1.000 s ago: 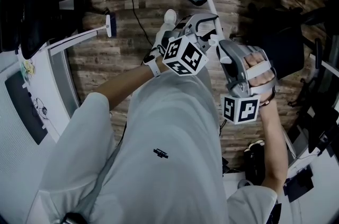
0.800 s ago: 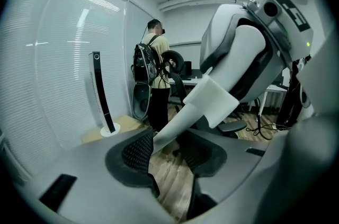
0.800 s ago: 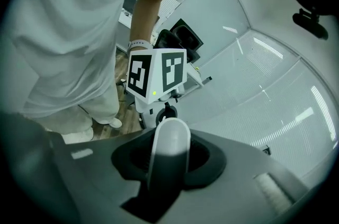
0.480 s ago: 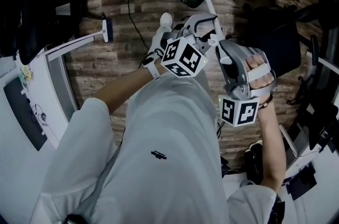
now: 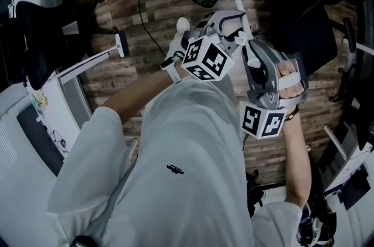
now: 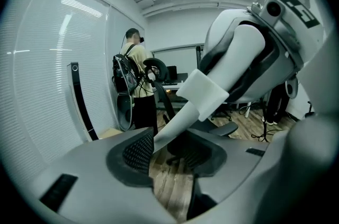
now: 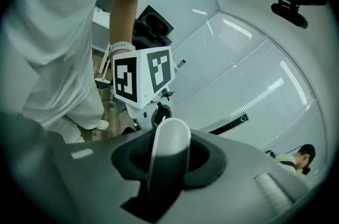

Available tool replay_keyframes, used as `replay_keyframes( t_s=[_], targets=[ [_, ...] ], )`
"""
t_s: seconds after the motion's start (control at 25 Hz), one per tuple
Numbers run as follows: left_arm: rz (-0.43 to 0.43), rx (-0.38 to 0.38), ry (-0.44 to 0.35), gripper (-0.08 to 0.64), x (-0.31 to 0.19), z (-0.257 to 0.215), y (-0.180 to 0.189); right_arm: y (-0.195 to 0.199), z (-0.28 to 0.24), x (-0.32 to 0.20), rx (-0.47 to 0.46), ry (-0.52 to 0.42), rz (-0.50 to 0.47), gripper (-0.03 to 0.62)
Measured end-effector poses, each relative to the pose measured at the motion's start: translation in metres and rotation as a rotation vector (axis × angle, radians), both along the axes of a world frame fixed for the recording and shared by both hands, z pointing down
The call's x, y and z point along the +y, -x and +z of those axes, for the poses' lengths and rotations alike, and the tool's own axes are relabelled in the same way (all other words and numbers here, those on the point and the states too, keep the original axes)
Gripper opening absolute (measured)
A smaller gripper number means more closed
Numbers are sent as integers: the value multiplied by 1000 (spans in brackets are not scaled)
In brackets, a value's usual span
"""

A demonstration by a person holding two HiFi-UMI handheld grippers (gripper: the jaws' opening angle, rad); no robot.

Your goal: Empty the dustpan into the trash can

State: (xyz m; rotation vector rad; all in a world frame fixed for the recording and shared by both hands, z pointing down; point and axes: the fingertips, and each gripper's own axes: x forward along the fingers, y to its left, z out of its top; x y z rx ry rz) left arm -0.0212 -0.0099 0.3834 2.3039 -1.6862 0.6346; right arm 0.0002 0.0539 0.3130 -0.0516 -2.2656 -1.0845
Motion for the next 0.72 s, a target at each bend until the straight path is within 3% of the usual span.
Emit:
replay_keyframes(
  t_s=[0.12, 0.32, 0.52, 0.72],
  targets=[
    [35, -7, -5, 153, -10, -3, -11, -9, -2, -9, -11, -2, 52, 120],
    [68, 22, -8, 152, -34, -5, -32, -25, -8, -36, -75, 74, 250, 120],
    [119, 11, 7, 147, -45, 5, -44, -34, 0, -48, -107, 96, 361, 120],
    [150, 57, 34, 146, -51, 17, -57, -43, 8, -60, -151, 165, 513, 120]
  ],
)
